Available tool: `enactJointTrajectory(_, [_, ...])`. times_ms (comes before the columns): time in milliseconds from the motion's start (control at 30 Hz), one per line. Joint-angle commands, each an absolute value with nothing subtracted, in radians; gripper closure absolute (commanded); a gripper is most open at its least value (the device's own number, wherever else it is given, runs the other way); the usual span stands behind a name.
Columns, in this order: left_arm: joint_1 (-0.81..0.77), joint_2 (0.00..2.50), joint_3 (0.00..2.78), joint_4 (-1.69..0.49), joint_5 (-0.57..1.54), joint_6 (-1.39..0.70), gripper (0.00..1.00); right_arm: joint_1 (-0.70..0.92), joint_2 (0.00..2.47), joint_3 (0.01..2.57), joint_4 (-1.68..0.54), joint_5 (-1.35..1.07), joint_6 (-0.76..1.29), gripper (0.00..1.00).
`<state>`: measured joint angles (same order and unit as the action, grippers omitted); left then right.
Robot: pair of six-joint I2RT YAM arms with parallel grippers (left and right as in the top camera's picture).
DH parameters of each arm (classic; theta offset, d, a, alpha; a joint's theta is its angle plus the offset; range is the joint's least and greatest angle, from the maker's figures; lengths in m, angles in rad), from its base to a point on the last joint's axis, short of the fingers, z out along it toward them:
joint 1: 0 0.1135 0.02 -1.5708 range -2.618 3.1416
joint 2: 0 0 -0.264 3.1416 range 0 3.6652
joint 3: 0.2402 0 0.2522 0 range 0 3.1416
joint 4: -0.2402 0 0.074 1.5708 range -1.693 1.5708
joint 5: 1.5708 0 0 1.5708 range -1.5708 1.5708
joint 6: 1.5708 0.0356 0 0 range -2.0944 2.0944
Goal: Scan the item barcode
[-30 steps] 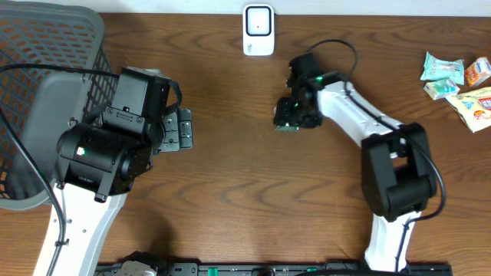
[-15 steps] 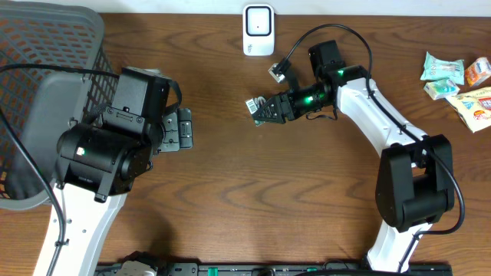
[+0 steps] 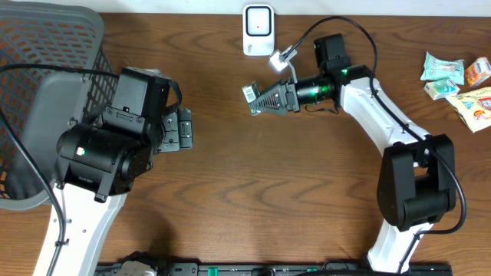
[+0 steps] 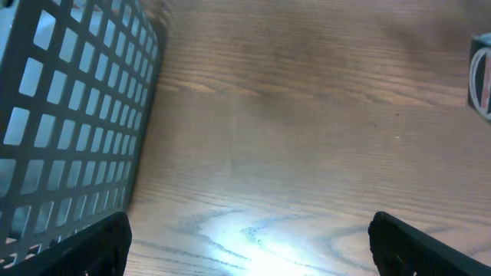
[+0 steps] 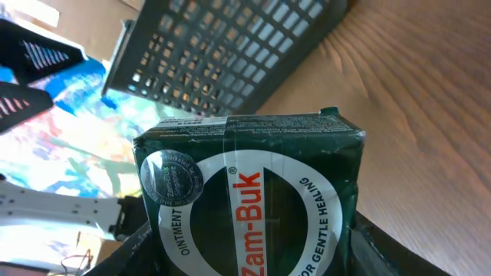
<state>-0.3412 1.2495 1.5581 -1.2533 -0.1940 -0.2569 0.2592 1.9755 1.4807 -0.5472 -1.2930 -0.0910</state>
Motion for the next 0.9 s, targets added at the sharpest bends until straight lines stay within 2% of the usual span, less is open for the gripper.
enactJointTrajectory(0, [-0.336, 1.254, 1.566, -1.256, -0.211, -0.248, 0.02, 0.256, 1.956, 1.478, -0.496, -1.364, 0.029, 0.49])
enactJointTrajectory(233, [-0.336, 1.254, 1.566, -1.256, -0.211, -0.248, 0.02, 0.256, 1.956, 1.478, -0.445, -1.262, 0.154, 0.50])
enactJointTrajectory(867, [-0.336, 1.254, 1.566, -1.256, -0.211, -0.248, 0.02, 0.257, 1.956, 1.478, -0.445, -1.254, 0.156, 0.51])
